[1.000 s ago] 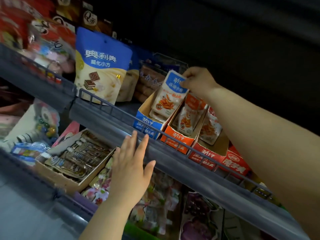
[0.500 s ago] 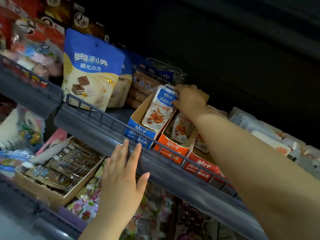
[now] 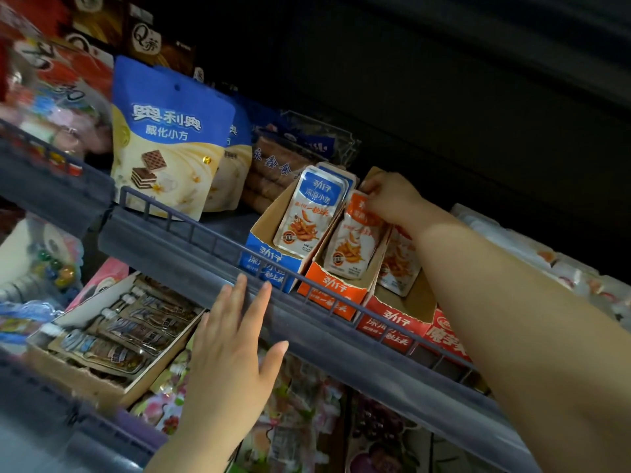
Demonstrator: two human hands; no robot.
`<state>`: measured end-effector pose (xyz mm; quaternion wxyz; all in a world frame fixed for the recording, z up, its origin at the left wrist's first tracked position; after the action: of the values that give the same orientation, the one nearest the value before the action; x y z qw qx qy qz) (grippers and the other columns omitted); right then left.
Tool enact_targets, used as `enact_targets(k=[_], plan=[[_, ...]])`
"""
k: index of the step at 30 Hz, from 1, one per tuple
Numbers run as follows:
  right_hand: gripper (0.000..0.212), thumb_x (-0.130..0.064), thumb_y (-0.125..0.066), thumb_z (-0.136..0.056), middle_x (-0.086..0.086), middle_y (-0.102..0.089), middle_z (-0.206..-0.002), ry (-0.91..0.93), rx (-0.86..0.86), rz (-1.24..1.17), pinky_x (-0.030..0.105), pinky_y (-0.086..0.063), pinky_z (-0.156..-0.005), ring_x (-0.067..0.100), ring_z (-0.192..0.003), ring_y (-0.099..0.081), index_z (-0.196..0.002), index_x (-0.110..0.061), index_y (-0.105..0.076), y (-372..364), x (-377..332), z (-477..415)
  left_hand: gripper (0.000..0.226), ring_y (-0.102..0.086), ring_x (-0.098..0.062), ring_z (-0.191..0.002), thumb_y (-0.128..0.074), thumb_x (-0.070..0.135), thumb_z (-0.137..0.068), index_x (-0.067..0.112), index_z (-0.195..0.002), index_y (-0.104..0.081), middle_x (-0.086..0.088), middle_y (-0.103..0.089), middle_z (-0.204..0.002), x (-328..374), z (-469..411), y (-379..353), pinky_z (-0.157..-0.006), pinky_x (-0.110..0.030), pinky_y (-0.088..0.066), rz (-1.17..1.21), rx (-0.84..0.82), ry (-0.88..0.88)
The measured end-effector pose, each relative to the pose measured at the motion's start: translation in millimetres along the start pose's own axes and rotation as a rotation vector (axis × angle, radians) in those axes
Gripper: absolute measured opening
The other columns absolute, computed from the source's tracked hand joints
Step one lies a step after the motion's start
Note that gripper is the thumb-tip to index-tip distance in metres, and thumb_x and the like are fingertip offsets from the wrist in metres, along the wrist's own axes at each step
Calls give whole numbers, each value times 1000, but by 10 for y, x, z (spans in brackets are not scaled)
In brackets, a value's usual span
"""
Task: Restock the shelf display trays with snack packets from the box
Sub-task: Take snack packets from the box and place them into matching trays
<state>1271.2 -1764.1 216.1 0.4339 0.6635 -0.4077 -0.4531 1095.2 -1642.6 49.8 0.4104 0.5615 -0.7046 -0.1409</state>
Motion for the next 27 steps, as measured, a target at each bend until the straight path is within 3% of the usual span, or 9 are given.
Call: enact_targets(k=[5, 11, 14, 16, 18, 20, 21, 24, 27], plan=[[23, -10, -54, -88, 6, -58, -118, -34, -3, 63, 44, -37, -104, 23, -113, -53, -109, -16, -59, 55, 4, -56, 72, -34, -27, -128, -52, 45, -70, 12, -132, -37, -16, -51, -131, 1, 5, -9, -85, -44, -32, -4, 7, 3], [28, -16, -51, -90, 7, -55, -123, -102, 62, 92, 43, -26, -110, 26, -119, -48, -118, -20, -55, 33, 125, -78, 67, -30, -25, -120, -37, 48, -76, 13, -133, -37, -14, -51, -131, -8, -2, -19, -85, -44, -32, 11, -38, 29], [33, -19, -52, -89, 6, -49, -131, -83, 84, 162, 42, -21, -107, 28, -126, -39, -122, -25, -52, 10, 137, -44, 73, -36, -27, -127, -63, 49, -73, 12, -131, -39, -15, -52, -130, 11, 5, -22, -84, -44, -33, 26, -74, -13], [35, -22, -50, -90, 7, -49, -132, -36, 114, 184, 41, -22, -106, 28, -126, -39, -125, -23, -49, 56, 86, 13, 86, -35, -27, -123, -78, 37, -64, 10, -135, -37, -17, -48, -133, 15, 12, -8, -86, -46, -31, 75, -95, 2], [34, -24, -49, -90, 7, -50, -129, 21, 124, 160, 39, -23, -104, 27, -125, -39, -124, -24, -48, 117, 36, 89, 90, -15, -19, -128, -69, 35, -74, 19, -142, -12, -6, -17, -146, 31, 3, 47, -99, -41, -19, 167, -132, 46], [33, -23, -49, -90, 6, -52, -128, 83, 103, 107, 38, -25, -102, 27, -123, -41, -123, -26, -49, 167, -11, 185, 77, 12, -7, -130, -46, 43, -88, 31, -128, 20, 9, 20, -138, 27, 33, 102, -105, -30, 3, 263, -163, 109], [34, -23, -50, -89, 6, -52, -127, 106, 91, 73, 39, -27, -102, 27, -123, -42, -122, -27, -50, 191, -41, 247, 73, 16, -5, -132, -39, 45, -90, 33, -122, 27, 13, 27, -134, 37, 53, 126, -106, -27, 7, 224, -198, 122], [34, -19, -53, -88, 6, -54, -125, 143, 84, 1, 40, -37, -103, 25, -120, -47, -121, -24, -52, 301, -143, 462, 73, 4, -12, -142, -37, 45, -91, 33, -129, 25, 16, 22, -140, 103, 88, 214, -113, -29, 2, 207, -249, 136], [31, -9, -55, -87, 4, -59, -118, 257, 102, -31, 25, -44, -91, 18, -110, -54, -116, -17, -58, 452, -241, 771, 71, -5, -12, -142, -41, 43, -91, 28, -142, 7, 8, 5, -152, 225, 171, 281, -114, -30, -5, 248, -289, 101]])
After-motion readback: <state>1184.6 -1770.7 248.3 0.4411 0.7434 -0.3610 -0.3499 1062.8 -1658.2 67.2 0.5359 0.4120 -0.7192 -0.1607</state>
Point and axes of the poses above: each hand's wrist, its own z-axis away from the middle knuckle, its own y-axis out of the back of the hand, x = y × z, the point moved 7 cm from there along -z, towards the middle knuckle
